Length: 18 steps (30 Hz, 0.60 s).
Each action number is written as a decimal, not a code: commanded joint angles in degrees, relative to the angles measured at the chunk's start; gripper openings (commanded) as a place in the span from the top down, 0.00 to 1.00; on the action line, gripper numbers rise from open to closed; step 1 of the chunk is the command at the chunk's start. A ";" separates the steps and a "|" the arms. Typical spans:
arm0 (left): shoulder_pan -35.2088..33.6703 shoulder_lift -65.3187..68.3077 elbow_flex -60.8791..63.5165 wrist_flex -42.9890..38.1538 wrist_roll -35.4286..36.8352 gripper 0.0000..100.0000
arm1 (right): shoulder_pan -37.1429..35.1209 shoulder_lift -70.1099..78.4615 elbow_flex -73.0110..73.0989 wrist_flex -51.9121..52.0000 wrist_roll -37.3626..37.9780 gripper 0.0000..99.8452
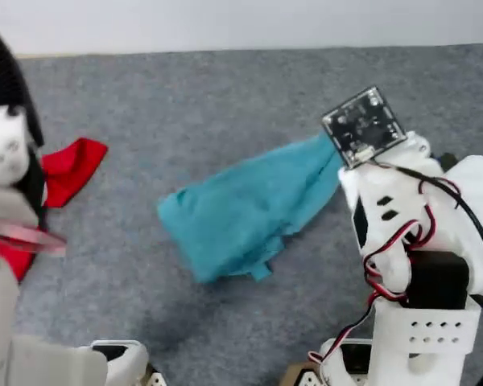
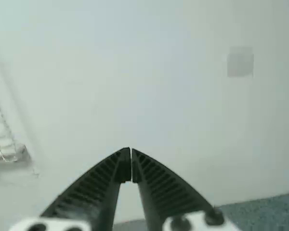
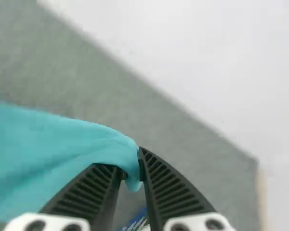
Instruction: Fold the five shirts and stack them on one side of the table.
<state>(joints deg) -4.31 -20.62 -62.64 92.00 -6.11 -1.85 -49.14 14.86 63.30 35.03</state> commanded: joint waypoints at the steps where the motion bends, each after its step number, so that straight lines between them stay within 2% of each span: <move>1: -2.90 -1.76 -0.04 -0.97 0.35 1.00 | 1.10 -0.75 -1.67 -6.02 -0.09 0.99; 3: -5.19 -1.67 0.75 0.18 0.35 1.00 | 1.10 -0.57 -1.67 -4.88 -0.09 0.99; 7: -4.75 -1.76 9.01 5.27 0.44 1.00 | 1.01 -0.40 -1.58 -0.57 -0.09 0.99; 9: -2.46 -1.67 17.01 8.44 0.44 1.00 | 1.01 -0.40 -1.32 1.10 -0.09 0.99; 13: 2.64 -2.29 39.16 8.53 -0.18 0.99 | -0.13 -0.31 -0.62 4.18 -0.09 0.99; 18: 12.22 -1.85 61.49 8.35 -5.45 0.99 | -1.36 -0.84 2.29 4.79 -0.09 0.99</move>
<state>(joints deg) 2.46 -21.85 -13.05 99.38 -9.10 -2.37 -49.14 17.23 67.87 35.03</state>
